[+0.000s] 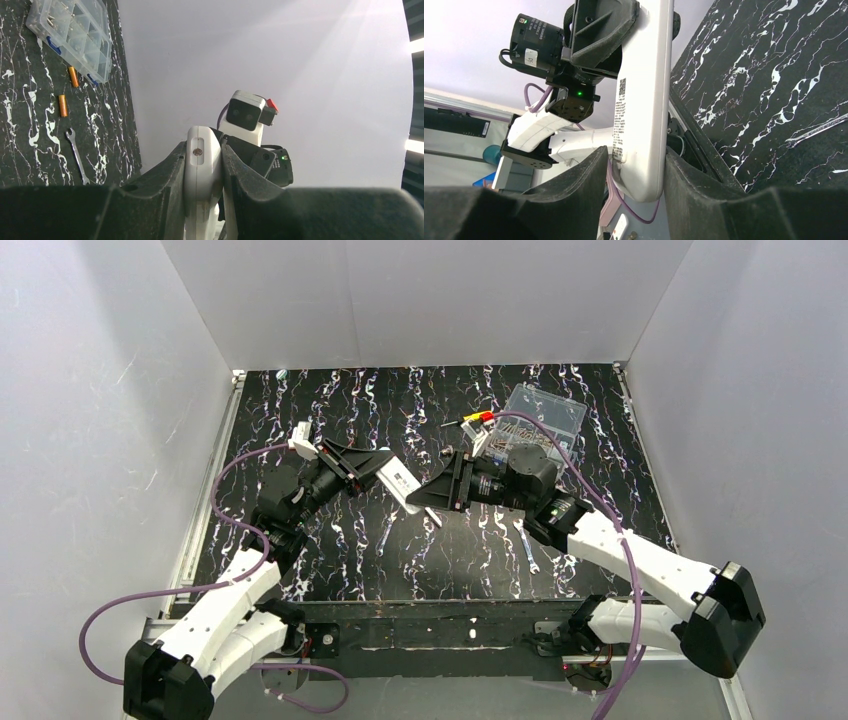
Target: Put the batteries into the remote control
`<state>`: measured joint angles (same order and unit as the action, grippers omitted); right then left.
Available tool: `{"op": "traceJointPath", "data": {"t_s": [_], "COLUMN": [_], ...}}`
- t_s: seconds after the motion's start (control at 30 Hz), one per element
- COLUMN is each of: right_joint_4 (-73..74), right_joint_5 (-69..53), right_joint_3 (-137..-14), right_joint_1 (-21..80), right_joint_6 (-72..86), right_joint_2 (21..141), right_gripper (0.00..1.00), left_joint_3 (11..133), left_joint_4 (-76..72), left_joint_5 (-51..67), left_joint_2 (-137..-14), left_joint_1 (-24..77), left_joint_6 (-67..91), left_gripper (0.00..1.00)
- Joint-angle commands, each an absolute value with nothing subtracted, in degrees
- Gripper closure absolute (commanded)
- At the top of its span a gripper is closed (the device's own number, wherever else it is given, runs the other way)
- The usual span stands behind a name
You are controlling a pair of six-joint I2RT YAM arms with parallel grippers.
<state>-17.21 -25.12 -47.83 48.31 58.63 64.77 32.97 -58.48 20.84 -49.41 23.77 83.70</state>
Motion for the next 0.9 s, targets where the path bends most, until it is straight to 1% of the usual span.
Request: {"op": "traceJointPath", "data": {"t_s": [0.0,0.1,0.2,0.3,0.4,0.43,0.47,0.53,0.57,0.6,0.7,0.73,0.87], "right_joint_4": [-22.34,-22.39,-22.66,-22.93,-23.34,-23.37,-23.33,-22.81,-21.97,-20.69,-11.74,-8.92,5.79], "right_joint_5": [-27.6,-28.24,-28.46,-28.65,-28.82,-28.81,-28.75,-28.5,-28.21,-27.7,-24.87,-23.49,-15.68], "right_joint_3": [-48.05,-48.32,-48.33,-48.43,-48.22,-48.13,-48.04,-48.03,-48.26,-48.69,-51.53,-52.77,-57.52], "right_joint_1": [48.09,48.08,48.08,48.08,48.08,48.08,48.08,48.1,48.08,48.08,48.1,48.08,48.09], "right_joint_6": [60.22,60.49,60.7,60.86,60.82,60.71,60.58,59.8,59.14,58.12,51.57,48.91,38.83], "right_joint_2": [65.53,66.15,66.35,66.53,66.53,66.47,66.45,66.24,66.08,65.83,64.52,63.99,62.01], "right_gripper": [0.5,0.51,0.56,0.66,0.81,0.86,0.92,0.99,0.99,0.99,0.99,0.99,0.99], "left_joint_3": [32.72,32.74,32.71,32.74,32.55,32.5,32.4,32.34,32.32,32.46,34.17,35.0,39.72], "left_joint_4": [-63.62,-63.46,-63.76,-63.56,-62.38,-61.93,-61.35,-60.35,-59.55,-58.18,-51.22,-48.36,-35.35], "left_joint_5": [22.11,21.97,22.05,21.98,21.55,21.39,21.15,20.81,20.63,20.55,20.52,20.68,20.94], "left_joint_2": [-48.44,-48.48,-48.86,-49.04,-48.98,-48.89,-48.76,-48.53,-48.41,-48.16,-46.82,-46.32,-44.33], "left_joint_1": [23.99,24.05,24.04,24.04,24.02,24.0,23.99,24.0,24.04,24.0,24.04,24.0,23.99], "left_joint_6": [83.51,83.28,83.24,83.17,83.06,82.96,82.97,83.1,83.31,83.52,82.8,82.16,79.65], "left_gripper": [1.0,1.0,1.0,1.0,1.0,0.98,0.9,0.69,0.53,0.39,0.08,0.03,0.02]}}
